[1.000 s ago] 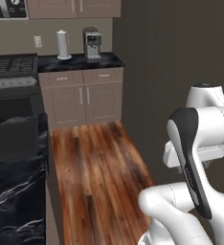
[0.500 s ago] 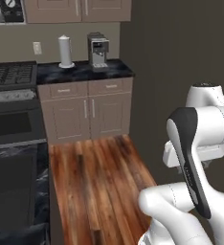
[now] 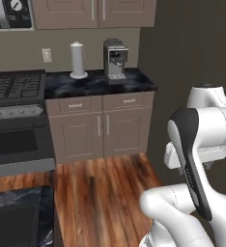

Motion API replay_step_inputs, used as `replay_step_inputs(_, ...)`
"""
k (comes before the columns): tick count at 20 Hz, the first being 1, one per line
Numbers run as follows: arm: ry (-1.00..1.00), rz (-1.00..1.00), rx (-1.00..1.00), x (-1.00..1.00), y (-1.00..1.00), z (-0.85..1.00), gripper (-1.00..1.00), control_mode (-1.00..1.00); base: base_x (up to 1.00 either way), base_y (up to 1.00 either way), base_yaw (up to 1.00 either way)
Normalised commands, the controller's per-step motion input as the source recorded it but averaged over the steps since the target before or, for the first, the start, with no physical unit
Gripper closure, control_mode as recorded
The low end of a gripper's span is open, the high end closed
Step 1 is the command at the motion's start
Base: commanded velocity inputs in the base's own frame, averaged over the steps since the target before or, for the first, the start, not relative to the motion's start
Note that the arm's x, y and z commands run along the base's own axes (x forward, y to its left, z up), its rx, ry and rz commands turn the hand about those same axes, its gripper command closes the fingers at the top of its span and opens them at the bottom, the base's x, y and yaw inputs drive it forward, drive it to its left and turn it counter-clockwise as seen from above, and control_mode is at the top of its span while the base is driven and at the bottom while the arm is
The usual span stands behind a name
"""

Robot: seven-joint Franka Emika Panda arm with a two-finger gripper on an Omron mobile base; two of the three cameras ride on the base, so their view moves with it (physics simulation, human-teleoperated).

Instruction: Retrieve the butter from the fridge and place it on a plate on the dining table. Then retrieve the butter knife by the fridge and place it near the plate.

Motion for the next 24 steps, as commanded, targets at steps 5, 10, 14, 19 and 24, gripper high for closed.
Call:
replay_step_inputs(5, 0.00, 0.00, 0.00, 0.00, 0.00, 0.00, -1.00, 1.00, 1.00, 0.00, 0.22)
replay_step_inputs(10, 0.00, 0.00, 0.00, 0.00, 0.00, 0.00, -1.00, 1.00, 1.00, 0.00, 0.33)
replay_step_inputs(14, 0.00, 0.00, 0.00, 0.00, 0.00, 0.00, -1.00, 1.00, 0.95, 0.00, 0.44)
replay_step_inputs(19, 0.00, 0.00, 0.00, 0.00, 0.00, 0.00, -1.00, 1.00, 0.64, 0.00, 0.53)
replay_step_inputs(24, 0.00, 0.00, 0.00, 0.00, 0.00, 0.00, -1.00, 1.00, 0.14, 0.00, 0.64)
